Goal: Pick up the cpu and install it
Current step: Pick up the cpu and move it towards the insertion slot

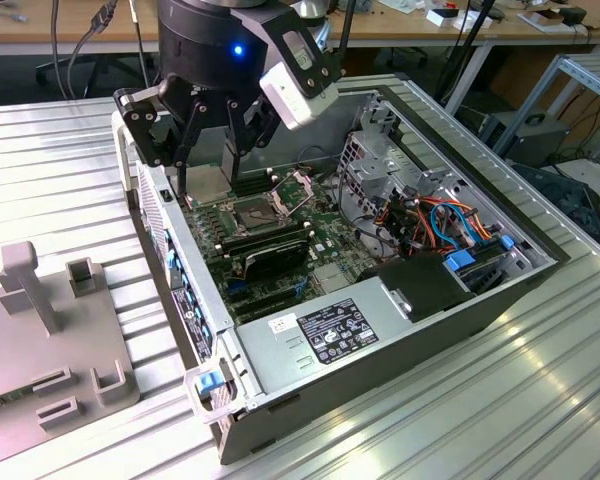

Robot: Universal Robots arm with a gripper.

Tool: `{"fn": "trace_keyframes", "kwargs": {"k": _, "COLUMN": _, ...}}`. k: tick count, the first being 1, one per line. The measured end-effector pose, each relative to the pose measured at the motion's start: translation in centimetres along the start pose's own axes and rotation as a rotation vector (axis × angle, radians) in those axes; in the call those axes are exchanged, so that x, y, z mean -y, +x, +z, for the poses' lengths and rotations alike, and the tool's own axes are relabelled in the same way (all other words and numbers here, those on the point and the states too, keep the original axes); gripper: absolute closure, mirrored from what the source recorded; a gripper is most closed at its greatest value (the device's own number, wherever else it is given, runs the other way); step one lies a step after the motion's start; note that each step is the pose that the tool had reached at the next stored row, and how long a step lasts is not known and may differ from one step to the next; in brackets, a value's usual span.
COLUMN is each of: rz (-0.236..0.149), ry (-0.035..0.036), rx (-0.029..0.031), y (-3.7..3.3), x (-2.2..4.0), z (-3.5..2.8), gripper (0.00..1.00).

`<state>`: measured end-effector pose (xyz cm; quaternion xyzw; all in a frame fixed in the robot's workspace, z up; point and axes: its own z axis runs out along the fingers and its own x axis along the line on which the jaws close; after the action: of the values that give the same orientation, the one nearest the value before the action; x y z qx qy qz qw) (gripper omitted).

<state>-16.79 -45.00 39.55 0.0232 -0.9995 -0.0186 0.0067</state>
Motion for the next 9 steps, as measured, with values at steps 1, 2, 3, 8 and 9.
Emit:
{"fn": "trace_keyframes", "kwargs": {"k": 1, "rz": 0.0, "ry": 0.0, "rx": 0.0001, "y": 0.0, "x": 0.0, "z": 0.0, "gripper": 0.46}}
{"fn": "trace_keyframes", "kwargs": {"k": 2, "rz": 0.0, "ry": 0.0, "rx": 0.0, "y": 0.0, "x": 0.0, "z": 0.0, "gripper": 0.46}}
{"fn": "trace_keyframes", "kwargs": {"k": 3, "rz": 0.0, "ry": -0.0001, "rx": 0.0001, "y": 0.0, "x": 0.0, "z": 0.0, "gripper": 0.46}}
{"fn": "trace_keyframes", "kwargs": {"k": 8, "rz": 0.0, "ry": 0.0, "rx": 0.0001, "y": -0.47, "x": 0.02, "z": 0.0, "gripper": 0.46}}
{"fn": "trace_keyframes", "kwargs": {"k": 9, "rz": 0.0, "ry": 0.0, "rx": 0.0001, "y": -0.48, "x": 0.02, "z": 0.0, "gripper": 0.46}}
